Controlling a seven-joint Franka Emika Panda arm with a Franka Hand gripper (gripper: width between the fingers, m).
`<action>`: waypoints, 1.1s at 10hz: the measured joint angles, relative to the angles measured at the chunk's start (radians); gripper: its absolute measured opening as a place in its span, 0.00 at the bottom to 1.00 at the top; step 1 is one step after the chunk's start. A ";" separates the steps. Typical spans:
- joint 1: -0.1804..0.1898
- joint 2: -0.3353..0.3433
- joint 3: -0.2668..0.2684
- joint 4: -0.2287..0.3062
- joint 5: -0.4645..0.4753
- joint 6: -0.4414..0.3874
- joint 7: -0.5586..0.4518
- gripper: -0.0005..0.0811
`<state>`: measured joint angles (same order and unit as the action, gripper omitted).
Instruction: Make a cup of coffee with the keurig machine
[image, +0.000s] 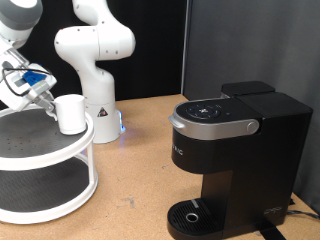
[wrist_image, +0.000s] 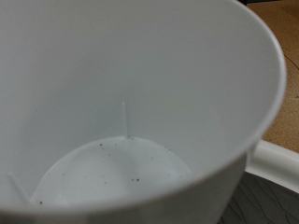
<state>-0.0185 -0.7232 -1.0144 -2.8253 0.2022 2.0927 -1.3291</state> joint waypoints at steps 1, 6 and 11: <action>-0.001 -0.002 0.005 0.000 0.004 0.000 0.004 0.09; -0.035 -0.046 0.055 0.004 0.030 -0.032 0.089 0.09; -0.105 -0.109 0.177 0.028 0.024 -0.157 0.245 0.09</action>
<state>-0.1232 -0.8321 -0.8377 -2.7971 0.2258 1.9360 -1.0841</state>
